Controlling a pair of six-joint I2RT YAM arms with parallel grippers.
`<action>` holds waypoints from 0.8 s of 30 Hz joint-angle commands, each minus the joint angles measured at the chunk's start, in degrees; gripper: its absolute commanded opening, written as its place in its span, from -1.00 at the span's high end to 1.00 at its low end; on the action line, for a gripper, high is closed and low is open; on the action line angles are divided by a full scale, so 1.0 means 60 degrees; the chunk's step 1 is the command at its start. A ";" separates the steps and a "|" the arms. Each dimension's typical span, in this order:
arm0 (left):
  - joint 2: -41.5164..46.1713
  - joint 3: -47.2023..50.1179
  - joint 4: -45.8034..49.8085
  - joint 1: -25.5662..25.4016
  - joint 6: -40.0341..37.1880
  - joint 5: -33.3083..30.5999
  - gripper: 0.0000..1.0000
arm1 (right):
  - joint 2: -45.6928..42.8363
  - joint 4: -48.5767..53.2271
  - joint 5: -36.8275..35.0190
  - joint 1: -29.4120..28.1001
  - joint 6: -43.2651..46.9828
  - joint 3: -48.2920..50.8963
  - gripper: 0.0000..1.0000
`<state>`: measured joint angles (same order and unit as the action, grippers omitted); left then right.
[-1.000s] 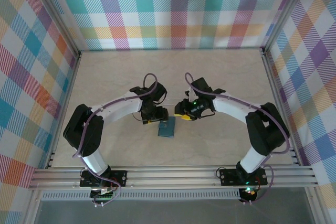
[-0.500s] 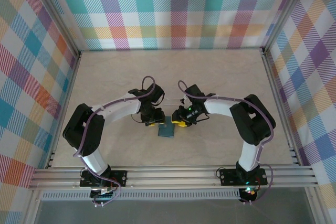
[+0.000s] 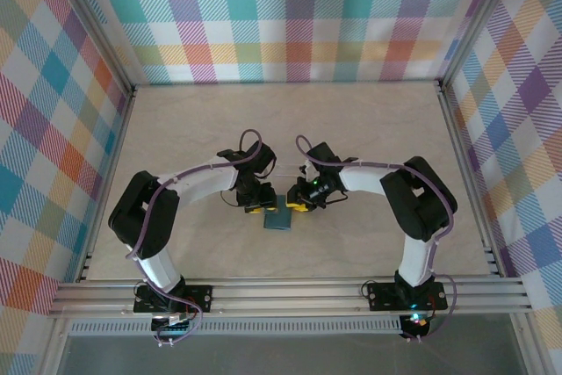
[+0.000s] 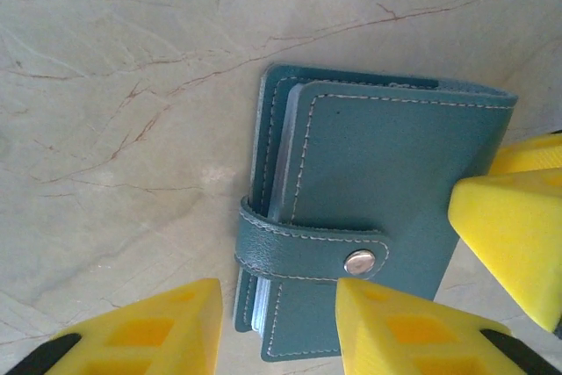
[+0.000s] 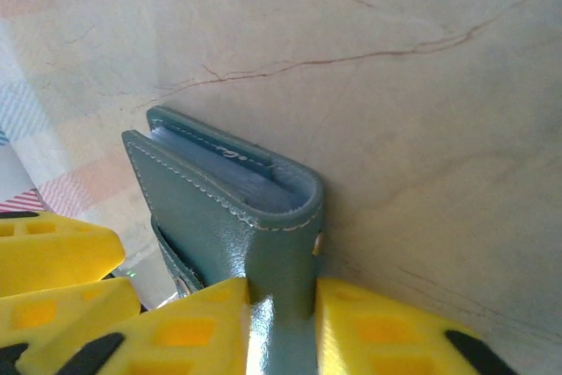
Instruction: Take the credit cards out of the card holder
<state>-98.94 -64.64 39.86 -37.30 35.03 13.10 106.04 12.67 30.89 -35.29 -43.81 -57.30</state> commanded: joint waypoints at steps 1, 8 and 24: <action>-0.0078 0.0153 -0.0172 0.0039 -0.0241 0.0308 0.22 | -0.0063 0.0232 -0.0084 -0.0066 -0.0023 0.0072 0.61; -0.0005 0.0162 -0.0401 -0.0034 -0.0376 0.0509 0.22 | -0.0255 0.0388 -0.0238 -0.0066 0.0058 0.0112 0.85; -0.0842 -0.0560 -0.0427 -0.0720 -0.1056 0.0900 0.27 | -0.0098 0.0455 -0.0100 -0.0053 0.0150 -0.0177 1.00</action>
<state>-102.21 -65.63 36.03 -40.64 30.55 17.32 105.91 13.39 30.48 -35.29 -43.92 -57.43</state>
